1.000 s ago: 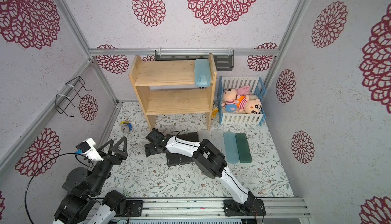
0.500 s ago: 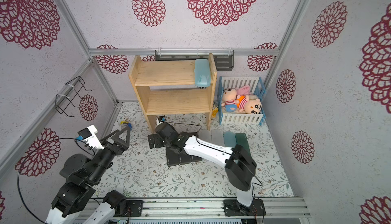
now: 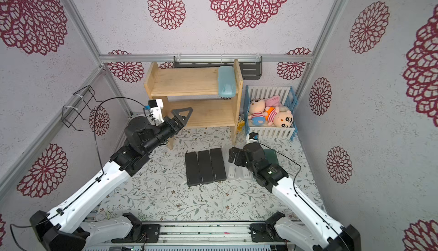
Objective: Remove the pencil cases from the shelf
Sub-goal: Pick up the pencil case from the shelf.
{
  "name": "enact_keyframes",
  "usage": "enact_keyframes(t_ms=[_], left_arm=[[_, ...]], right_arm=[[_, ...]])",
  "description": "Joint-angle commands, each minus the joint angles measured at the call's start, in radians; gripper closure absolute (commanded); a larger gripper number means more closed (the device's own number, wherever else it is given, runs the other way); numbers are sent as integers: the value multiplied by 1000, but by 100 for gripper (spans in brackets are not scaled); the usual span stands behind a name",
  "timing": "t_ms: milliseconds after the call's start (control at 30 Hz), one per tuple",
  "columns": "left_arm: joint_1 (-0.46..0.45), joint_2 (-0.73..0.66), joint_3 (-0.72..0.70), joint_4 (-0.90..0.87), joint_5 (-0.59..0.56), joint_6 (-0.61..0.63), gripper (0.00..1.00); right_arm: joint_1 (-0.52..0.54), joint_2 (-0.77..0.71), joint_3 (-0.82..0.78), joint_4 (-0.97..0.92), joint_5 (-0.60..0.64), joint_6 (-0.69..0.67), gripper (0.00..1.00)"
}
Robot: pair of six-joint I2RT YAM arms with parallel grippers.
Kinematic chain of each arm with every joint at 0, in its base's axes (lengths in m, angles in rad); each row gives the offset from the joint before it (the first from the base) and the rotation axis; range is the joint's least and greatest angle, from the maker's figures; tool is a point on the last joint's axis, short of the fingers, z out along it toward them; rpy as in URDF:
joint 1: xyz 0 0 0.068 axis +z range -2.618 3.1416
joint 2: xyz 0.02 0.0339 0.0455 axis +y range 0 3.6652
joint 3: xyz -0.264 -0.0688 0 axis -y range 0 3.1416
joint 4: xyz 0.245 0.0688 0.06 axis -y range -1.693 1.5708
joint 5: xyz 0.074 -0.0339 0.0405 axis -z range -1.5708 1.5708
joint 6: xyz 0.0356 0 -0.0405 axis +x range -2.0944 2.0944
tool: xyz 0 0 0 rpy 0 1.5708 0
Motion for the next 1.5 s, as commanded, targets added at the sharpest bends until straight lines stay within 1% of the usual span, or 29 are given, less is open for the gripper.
enact_keyframes(t_ms=[0,100,267,367,633,767,867,1133,1300,1467], left_arm=[[-13,70,94,47,13,-22,2],[-14,137,155,29,-4,-15,2],[-11,205,232,-5,-38,0,3],[-11,246,274,-14,-36,-2,3],[-18,389,403,19,51,-70,2],[-33,451,480,5,82,-78,2],[-44,495,539,-26,96,-78,2],[-59,568,628,-38,111,-97,0],[-64,600,669,-56,122,-107,4],[-71,629,697,-53,144,-124,14]], right_arm=[[-83,-60,-38,-22,-105,-36,1],[-132,-80,-62,-23,-149,-53,1],[-172,-75,-64,-23,-190,-78,1],[-187,-73,-62,-16,-206,-84,1],[-213,-59,-53,-9,-230,-99,1],[-221,-51,-47,-8,-236,-105,1],[-227,-44,-44,-8,-239,-111,1],[-246,-33,-39,-11,-255,-125,1],[-255,-36,-30,-15,-260,-131,1],[-261,-36,-28,-18,-265,-133,1]])
